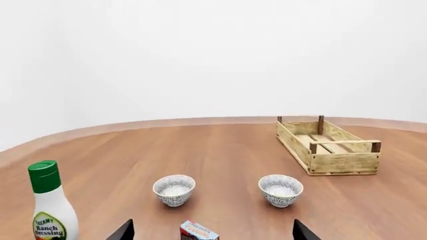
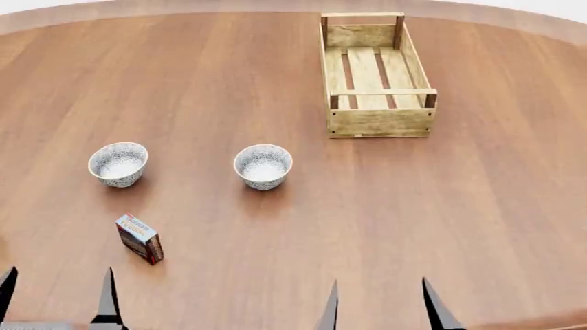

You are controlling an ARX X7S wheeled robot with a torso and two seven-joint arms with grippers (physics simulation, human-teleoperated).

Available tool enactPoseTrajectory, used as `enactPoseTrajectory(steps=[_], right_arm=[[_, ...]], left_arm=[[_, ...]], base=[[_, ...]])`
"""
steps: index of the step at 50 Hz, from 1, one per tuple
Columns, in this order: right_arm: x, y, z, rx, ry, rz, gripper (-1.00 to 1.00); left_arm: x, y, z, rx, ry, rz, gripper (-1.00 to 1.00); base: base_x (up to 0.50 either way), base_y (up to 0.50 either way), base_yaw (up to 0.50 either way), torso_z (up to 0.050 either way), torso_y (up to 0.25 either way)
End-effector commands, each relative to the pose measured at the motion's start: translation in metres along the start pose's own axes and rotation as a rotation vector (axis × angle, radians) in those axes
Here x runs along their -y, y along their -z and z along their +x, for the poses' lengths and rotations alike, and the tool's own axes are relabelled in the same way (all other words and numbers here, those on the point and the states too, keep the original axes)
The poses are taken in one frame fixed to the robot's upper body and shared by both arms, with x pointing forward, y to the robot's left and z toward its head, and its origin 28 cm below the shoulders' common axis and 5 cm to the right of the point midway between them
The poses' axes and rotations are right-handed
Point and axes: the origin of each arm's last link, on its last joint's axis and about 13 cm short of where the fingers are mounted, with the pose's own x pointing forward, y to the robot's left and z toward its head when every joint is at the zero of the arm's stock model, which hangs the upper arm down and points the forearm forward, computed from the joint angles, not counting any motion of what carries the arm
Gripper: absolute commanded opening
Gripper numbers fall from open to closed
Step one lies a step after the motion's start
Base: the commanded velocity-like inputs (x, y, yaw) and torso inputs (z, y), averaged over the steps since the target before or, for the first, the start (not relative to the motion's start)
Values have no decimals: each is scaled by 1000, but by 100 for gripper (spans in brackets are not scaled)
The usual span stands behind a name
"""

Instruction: Stack the right bowl on the left bowl and place them in the tray.

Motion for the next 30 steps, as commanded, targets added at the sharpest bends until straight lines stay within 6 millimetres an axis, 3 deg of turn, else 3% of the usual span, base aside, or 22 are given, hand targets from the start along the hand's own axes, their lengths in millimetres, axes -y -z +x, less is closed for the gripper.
enactPoseTrajectory(steps=[1,10,24,30], right_arm=[[1,-52,-10,138,-22,2,100],[0,-68,-14,186,-28,14,100],[0,-70,-14,178,-11,28,100],[1,-71,-15,190,-15,35,100]], left_arm=[[-6,-43,-10,100,-54,-1,100],[-5,-63,-19,153,-48,4,100],[-4,-63,-23,173,-30,-5,100],[-4,-64,-24,176,-26,-7,100]], base=[[0,0,0,0,0],[0,0,0,0,0],[0,0,0,0,0],[449,0,0,0,0]])
